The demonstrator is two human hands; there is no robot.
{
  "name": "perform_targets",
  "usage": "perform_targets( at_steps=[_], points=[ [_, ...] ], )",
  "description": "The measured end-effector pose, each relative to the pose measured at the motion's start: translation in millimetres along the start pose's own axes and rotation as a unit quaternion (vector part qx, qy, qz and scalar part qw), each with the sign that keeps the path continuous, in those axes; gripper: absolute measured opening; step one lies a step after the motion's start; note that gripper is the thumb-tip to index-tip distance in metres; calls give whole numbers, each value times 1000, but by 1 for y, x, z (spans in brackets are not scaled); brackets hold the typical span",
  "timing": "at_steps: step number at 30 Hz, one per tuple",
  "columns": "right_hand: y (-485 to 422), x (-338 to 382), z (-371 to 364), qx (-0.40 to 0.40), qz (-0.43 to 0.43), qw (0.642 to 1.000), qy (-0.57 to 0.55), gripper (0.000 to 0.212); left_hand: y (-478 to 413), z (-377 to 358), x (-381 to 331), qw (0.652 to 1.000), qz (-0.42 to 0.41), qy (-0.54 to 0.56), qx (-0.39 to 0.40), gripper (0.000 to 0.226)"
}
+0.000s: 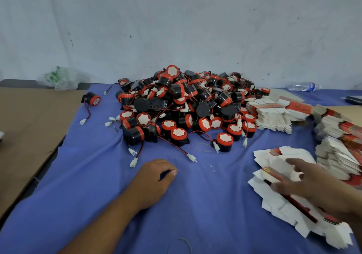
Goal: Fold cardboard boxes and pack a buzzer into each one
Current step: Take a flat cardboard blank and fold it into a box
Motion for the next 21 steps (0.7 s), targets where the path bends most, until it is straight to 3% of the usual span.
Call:
perform_targets(
  at_steps=[3, 8, 12, 15, 18, 19, 21],
  points=[
    [-11, -13, -1, -27, -32, 999, -9, 106, 0, 0, 1, 1000, 1, -2, 0, 14],
    [-11, -15, -13, -22, -70, 997, 23, 116, 0, -1, 2, 1000, 0, -5, 3, 14],
    [-10, -13, -13, -30, -96, 986, 130, 116, 0, -2, 3, 1000, 5, 0, 6, 13],
    [-13, -12, -8, -62, -90, 988, 111, 86, 2, -3, 2, 1000, 4, 0, 10, 14],
    [-21, -7, 11, -135, -9, 987, 87, 16, 1, -3, 2, 1000, 6, -2, 17, 15],
    [-20, 0, 25, -179, 21, 980, 88, 9, 1, -4, 1, 1000, 6, 0, 18, 15],
    [-11, 27, 54, -294, 89, 951, 11, 19, 2, -4, -2, 1000, 10, 12, 13, 17]
  ],
)
Point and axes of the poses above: each hand's wrist, its own y-axis away from the middle knuckle, its own z-axis out of the back of the hand, x = y × z, the point moved 10 cm from there along -y, towards the middle knuckle, and after that the axes turned 6 degrees about z, right-handed, at the moved point
